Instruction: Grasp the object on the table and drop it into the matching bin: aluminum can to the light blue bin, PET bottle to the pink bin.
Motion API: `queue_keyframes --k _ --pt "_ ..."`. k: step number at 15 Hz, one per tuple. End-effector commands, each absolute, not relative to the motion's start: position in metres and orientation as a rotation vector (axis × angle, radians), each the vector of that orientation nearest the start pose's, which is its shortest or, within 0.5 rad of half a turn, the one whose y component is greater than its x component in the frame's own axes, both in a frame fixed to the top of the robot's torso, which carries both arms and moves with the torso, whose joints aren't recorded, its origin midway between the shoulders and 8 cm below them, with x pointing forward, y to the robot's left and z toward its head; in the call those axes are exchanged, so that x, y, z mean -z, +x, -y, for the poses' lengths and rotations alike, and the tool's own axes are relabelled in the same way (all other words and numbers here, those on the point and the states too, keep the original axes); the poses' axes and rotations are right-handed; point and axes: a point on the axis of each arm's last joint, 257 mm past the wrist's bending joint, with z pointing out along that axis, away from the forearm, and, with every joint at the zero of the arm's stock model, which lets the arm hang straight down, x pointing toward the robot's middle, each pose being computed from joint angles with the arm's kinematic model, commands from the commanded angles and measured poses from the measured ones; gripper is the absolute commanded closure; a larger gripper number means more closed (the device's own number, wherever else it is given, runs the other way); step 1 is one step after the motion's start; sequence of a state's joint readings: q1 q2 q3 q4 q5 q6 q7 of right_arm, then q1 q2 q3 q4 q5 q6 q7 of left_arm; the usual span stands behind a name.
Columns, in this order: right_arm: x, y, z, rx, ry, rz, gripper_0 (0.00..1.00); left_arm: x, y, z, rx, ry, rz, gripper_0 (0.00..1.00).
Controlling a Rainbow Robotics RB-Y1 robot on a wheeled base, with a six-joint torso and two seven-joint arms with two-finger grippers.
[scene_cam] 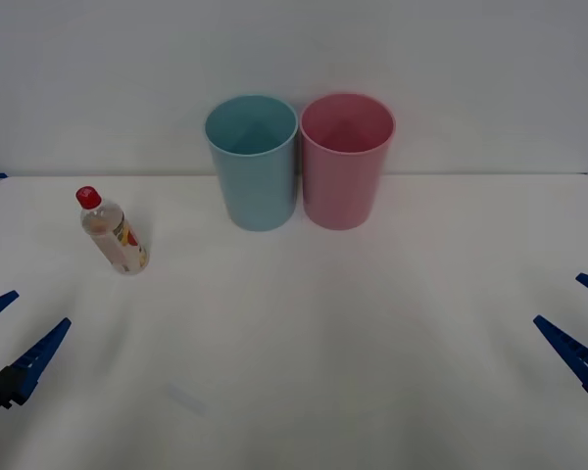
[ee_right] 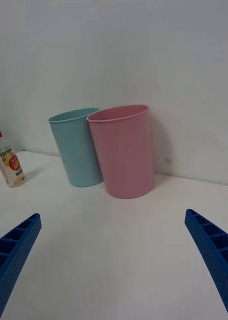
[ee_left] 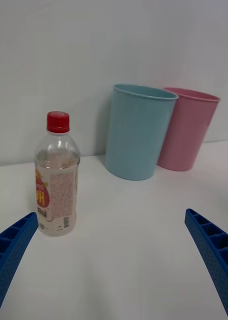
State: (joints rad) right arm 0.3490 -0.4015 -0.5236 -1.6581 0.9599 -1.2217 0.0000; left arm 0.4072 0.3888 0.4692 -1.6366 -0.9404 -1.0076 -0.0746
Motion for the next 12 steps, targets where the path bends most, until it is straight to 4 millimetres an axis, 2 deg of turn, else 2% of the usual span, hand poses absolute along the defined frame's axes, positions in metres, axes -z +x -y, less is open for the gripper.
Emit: queue_keyframes --k 1,7,12 --pt "0.169 0.342 0.33 -0.567 -0.465 -1.441 0.0 0.222 0.362 -0.375 0.351 0.251 -1.573 0.0" --pt "0.169 0.342 0.33 -0.567 -0.465 -1.441 0.0 0.258 0.384 -0.383 0.197 0.202 -1.66 0.0" --pt "0.169 0.342 0.33 -0.567 -0.465 -1.441 0.0 0.269 0.405 -0.372 0.156 0.17 -1.667 0.0"
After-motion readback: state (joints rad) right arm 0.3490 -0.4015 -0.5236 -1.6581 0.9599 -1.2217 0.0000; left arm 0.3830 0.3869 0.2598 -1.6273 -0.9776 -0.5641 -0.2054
